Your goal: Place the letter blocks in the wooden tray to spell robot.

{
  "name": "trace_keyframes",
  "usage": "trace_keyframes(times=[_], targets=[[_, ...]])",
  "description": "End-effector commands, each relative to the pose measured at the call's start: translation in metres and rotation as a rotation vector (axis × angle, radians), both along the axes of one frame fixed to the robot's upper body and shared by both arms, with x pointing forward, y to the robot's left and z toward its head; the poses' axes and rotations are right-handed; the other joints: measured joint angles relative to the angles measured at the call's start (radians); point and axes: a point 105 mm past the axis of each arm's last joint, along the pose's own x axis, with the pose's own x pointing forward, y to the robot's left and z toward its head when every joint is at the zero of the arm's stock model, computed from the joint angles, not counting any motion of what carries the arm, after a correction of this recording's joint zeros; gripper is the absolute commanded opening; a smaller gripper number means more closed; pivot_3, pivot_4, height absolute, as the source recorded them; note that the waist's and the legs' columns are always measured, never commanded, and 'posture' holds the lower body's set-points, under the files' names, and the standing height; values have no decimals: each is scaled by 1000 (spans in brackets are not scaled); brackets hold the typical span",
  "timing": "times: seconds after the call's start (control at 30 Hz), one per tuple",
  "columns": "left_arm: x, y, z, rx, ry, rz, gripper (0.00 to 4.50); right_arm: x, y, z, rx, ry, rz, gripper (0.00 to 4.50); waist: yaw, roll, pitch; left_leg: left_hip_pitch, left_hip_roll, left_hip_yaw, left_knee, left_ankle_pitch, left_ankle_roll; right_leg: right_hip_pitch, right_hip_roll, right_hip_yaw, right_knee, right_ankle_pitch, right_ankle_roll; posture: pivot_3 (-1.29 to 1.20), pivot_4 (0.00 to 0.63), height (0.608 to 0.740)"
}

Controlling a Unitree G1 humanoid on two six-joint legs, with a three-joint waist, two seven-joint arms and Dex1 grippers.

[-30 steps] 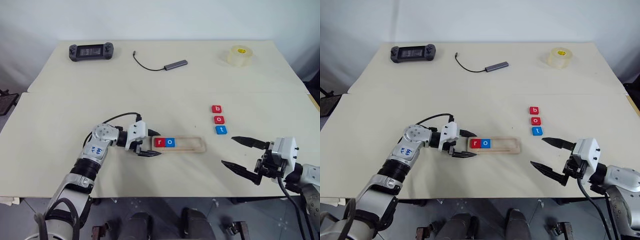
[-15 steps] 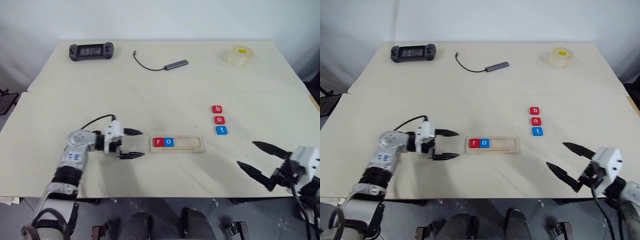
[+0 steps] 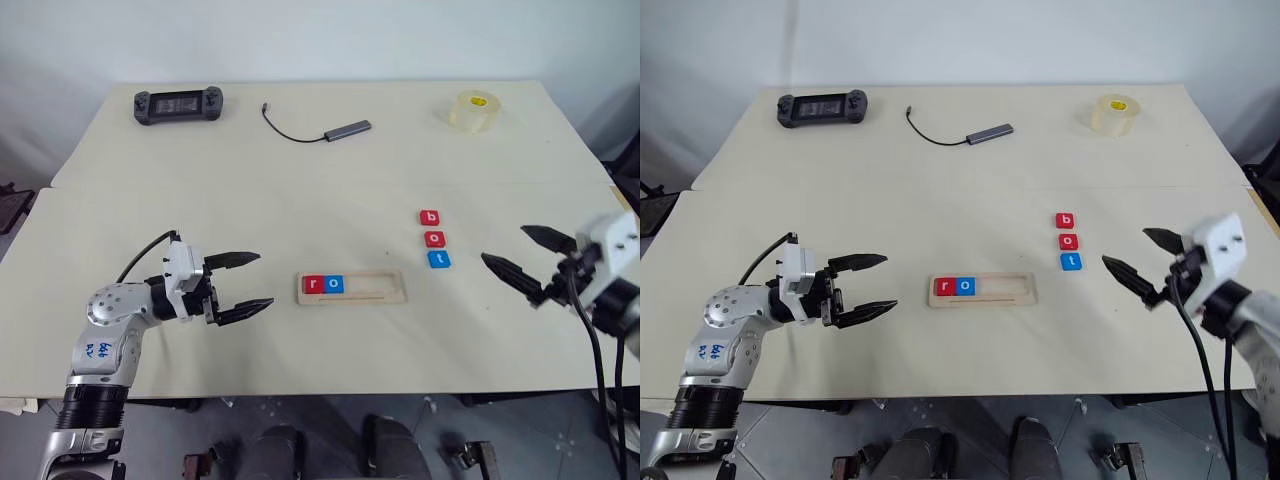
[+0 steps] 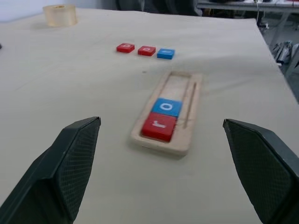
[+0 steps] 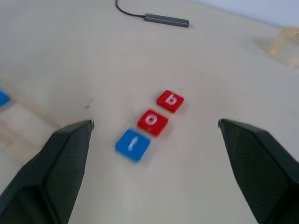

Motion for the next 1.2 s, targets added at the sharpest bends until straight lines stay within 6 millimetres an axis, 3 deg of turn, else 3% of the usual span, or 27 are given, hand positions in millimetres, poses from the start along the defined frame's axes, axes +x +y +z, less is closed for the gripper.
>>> trace_keyframes(times=[0.03,0.2,0.33,0.57,1.2], targets=[[-4,4,5,-24,-31,44,4458,20,9,2,-29,163,-74,4500,-2,0,0,-1,0,0,0,0,0,-1,0,0,0,0,0,0,150,740],[-11,2,0,-35,-23,72,4458,54,17,8,2,331,-236,4500,-4,0,0,-2,-2,0,0,0,1,-1,-1,1,-1,0,0,0,150,740],[-14,0,-2,-42,-24,84,4458,66,26,1,-27,400,-264,4500,1,0,0,-4,-2,-2,-1,0,1,-2,-1,1,1,0,0,0,150,740],[-19,0,-2,-43,-24,103,4458,68,38,-2,-2,431,-248,4500,-5,0,0,-5,-4,0,-4,-1,3,-4,0,-6,0,0,0,0,150,740],[-16,-5,4,-40,-45,74,4458,68,35,-2,7,387,-270,4500,-7,0,0,-5,-3,1,-3,-1,3,-4,0,-6,1,0,1,0,150,740]])
